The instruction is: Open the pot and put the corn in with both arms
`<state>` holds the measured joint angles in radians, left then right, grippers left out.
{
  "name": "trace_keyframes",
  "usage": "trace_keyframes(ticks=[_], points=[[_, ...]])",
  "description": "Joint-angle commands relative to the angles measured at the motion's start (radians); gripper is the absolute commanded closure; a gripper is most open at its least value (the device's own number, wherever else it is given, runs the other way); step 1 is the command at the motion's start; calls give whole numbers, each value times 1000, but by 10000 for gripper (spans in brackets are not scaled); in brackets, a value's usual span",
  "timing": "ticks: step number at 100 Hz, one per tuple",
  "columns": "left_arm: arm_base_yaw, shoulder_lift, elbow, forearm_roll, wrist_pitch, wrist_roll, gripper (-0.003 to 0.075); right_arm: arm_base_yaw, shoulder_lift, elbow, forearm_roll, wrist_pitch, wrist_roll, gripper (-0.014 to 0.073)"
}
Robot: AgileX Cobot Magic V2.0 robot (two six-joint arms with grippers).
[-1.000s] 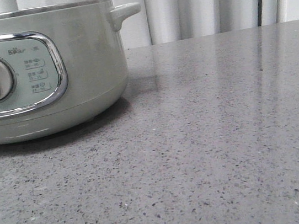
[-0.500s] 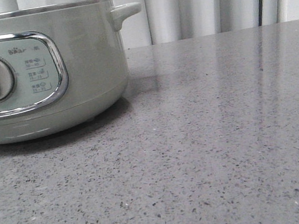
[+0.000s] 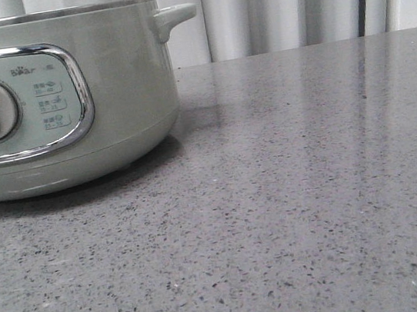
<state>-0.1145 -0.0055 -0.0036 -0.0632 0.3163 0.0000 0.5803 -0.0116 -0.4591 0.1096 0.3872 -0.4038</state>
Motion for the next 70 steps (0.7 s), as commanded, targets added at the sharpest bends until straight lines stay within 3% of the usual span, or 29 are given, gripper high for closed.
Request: trace_keyframes(ticks=[1,48,62,70], points=[[-2,-29,26,-2,-47,-9,741,-8,15,-23,-4,-84,3,657],[-2,-29,26,-2,-47,-9,741,-10,13,-19,-8,-82,3,657],[-2,-29,26,-2,-47,-9,741,-97,-14,86,-94,-89,3,657],[-2,-29,26,-2,-47,-9,741,-191,-17,177,-91,-200,3,657]])
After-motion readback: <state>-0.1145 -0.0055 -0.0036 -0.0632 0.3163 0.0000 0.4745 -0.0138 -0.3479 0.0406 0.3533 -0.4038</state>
